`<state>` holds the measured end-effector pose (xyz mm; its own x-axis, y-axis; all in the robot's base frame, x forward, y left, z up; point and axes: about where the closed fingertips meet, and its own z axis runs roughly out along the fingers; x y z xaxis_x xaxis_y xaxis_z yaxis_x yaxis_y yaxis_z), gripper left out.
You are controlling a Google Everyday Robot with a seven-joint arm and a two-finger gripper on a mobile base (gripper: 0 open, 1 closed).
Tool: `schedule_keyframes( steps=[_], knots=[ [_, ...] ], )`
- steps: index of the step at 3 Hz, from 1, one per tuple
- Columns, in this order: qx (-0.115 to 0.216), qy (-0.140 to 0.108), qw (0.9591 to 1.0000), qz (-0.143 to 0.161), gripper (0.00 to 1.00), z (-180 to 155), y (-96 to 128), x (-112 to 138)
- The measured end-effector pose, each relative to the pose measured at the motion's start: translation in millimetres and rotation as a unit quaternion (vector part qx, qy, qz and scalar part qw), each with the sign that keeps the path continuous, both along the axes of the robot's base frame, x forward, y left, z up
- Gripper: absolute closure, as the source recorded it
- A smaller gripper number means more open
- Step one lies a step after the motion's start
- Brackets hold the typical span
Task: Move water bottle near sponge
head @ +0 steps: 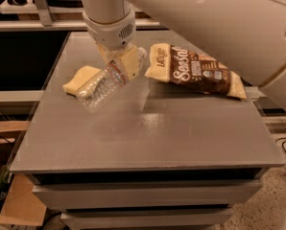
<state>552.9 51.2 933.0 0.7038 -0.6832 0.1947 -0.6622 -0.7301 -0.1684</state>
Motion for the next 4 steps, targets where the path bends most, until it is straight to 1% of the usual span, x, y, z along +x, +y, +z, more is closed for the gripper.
schedule_keyframes(
  steps=[1,2,3,4],
  knots=[
    [0.0,-0.005,1.0,0.006,1.0,-0.8,4.2,14.9],
    [0.002,-0.001,1.0,0.003,1.0,-12.1,8.1,29.2],
    [0.001,0.006,0.9999,-0.014,1.0,-30.2,7.2,40.6],
    [0.005,0.019,0.9995,-0.026,1.0,-47.5,7.8,49.1]
  ],
)
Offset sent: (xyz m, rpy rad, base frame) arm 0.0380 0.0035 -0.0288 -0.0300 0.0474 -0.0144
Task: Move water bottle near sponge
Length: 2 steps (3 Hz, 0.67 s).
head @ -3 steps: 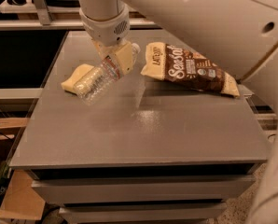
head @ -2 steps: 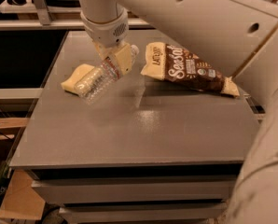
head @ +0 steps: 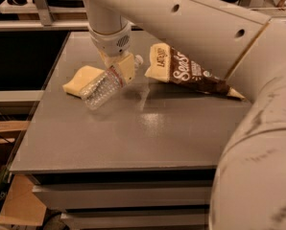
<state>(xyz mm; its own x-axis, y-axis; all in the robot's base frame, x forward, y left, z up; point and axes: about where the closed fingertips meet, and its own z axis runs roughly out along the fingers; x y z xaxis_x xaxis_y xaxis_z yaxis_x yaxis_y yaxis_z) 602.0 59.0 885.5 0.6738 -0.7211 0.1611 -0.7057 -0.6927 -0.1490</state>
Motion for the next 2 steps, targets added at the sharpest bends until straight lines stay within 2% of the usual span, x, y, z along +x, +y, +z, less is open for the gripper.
schedule_keyframes(
  steps=[1,2],
  knots=[
    [0.008,0.013,0.9998,-0.013,0.85,-14.0,4.3,6.3],
    [0.017,0.023,0.9994,-0.018,0.61,-21.4,9.1,9.9]
  ],
)
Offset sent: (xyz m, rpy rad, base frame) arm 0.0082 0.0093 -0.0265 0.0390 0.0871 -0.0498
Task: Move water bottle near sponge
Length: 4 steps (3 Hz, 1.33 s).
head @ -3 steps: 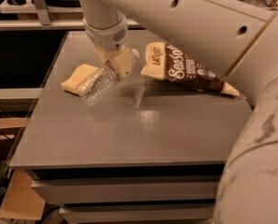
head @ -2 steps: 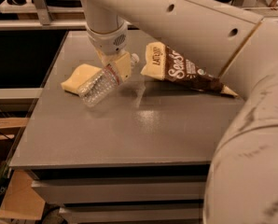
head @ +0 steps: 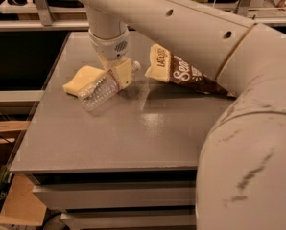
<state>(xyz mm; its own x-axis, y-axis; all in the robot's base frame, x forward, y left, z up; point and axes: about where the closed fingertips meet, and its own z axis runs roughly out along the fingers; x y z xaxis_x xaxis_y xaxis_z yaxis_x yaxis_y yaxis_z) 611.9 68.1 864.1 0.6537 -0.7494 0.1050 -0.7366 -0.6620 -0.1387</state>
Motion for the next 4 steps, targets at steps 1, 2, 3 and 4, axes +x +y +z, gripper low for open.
schedule_keyframes(
  steps=[1,2,3,4],
  knots=[
    [0.005,0.006,1.0,0.001,0.39,-3.3,4.1,1.4],
    [0.008,0.011,0.9999,0.003,0.14,-5.7,7.1,2.0],
    [0.01,0.015,0.9998,0.01,0.0,-4.9,12.5,3.8],
    [0.01,0.015,0.9998,0.01,0.0,-4.9,12.5,3.9]
  ],
)
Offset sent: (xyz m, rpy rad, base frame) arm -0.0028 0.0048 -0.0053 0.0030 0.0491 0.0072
